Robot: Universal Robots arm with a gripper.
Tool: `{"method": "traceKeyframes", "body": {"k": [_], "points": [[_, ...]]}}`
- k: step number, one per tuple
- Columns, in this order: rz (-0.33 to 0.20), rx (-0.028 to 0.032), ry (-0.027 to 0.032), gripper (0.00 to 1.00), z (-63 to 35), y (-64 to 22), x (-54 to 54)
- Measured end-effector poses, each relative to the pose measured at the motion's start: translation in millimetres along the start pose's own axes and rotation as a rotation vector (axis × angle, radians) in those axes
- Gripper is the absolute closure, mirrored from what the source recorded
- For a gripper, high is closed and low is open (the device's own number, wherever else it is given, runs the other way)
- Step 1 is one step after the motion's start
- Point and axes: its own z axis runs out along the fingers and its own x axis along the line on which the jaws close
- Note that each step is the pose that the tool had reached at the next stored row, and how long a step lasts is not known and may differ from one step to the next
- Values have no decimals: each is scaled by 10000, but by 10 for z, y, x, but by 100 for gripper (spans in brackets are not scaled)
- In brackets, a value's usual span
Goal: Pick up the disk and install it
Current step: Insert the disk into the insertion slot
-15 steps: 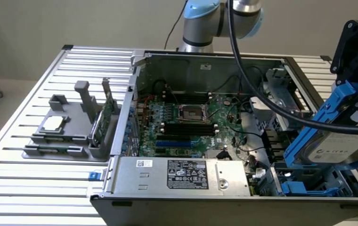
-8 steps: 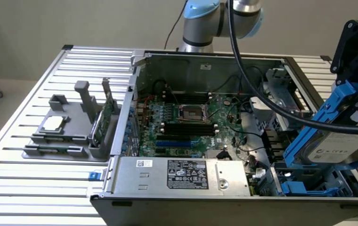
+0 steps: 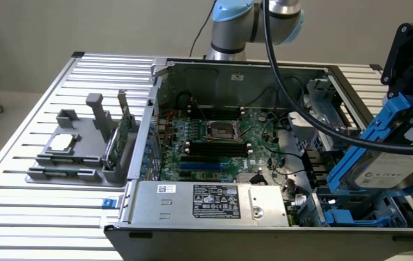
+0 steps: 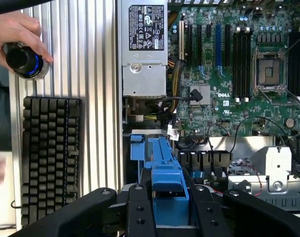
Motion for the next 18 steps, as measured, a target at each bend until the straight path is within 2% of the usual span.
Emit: {"method": "traceKeyframes", "body": {"k": [18], "points": [[0, -1, 1, 67, 10, 0, 0]]}}
